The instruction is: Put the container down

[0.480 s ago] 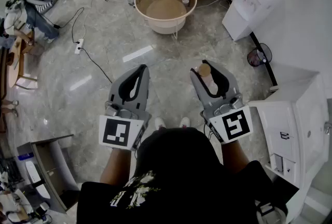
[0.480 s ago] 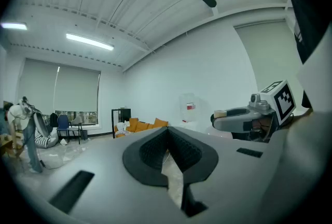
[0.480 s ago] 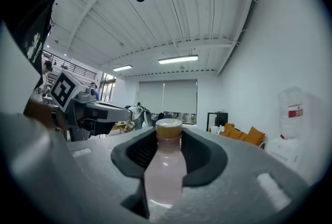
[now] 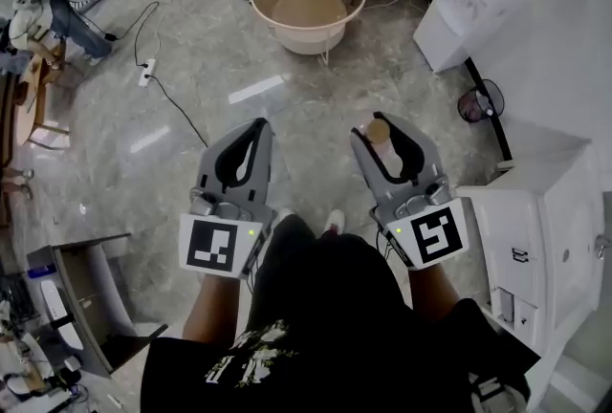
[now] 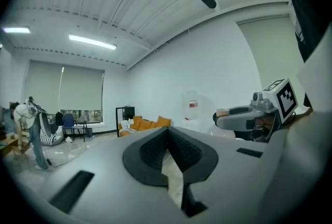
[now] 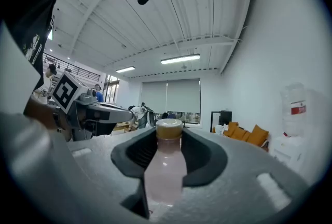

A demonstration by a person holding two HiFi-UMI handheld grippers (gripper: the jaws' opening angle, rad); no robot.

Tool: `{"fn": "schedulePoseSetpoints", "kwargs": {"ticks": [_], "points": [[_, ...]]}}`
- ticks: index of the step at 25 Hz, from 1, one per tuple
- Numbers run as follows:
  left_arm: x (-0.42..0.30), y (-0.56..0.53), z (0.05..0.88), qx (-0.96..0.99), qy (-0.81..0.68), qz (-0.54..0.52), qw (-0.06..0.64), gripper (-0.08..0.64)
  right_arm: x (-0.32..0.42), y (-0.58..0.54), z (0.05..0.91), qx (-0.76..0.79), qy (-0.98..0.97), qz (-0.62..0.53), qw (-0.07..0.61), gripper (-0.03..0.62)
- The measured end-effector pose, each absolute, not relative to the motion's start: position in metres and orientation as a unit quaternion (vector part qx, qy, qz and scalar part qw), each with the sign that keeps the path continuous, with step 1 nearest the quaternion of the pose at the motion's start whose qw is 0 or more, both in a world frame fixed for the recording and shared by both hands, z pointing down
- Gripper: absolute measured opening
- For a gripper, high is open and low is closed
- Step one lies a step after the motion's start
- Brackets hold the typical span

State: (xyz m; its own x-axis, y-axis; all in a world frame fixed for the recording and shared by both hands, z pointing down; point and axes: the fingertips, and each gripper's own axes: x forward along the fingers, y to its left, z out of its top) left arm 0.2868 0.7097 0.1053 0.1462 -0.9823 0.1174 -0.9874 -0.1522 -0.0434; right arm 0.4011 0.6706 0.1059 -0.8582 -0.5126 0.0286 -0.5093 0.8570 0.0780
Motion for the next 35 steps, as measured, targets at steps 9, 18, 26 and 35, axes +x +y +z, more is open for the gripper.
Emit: {"fn": "schedulePoseSetpoints", "kwargs": {"ticks": [9,18,26,35], "points": [[0.288,0.707,0.123,0.732,-0.678,0.062,0.018,0.012,0.409,0.669,0.126,0.235,-0.971,-0.034,0.033,0.133],[0.238,0.686,0.128,0.723,-0.688,0.056,0.022,0.012,0.361,0.646,0.124,0.221,-0.974,-0.05,0.032,0.133],[0.171,0.647,0.12,0.723,-0.688,0.062,0.015,0.012,0.297,0.608,0.12,0.221,-0.974,-0.049,0.028,0.133],[0.094,0.596,0.113,0.739,-0.67,0.066,0.015,0.012,0.222,0.562,0.116,0.245,-0.968,-0.042,0.032,0.133]]}}
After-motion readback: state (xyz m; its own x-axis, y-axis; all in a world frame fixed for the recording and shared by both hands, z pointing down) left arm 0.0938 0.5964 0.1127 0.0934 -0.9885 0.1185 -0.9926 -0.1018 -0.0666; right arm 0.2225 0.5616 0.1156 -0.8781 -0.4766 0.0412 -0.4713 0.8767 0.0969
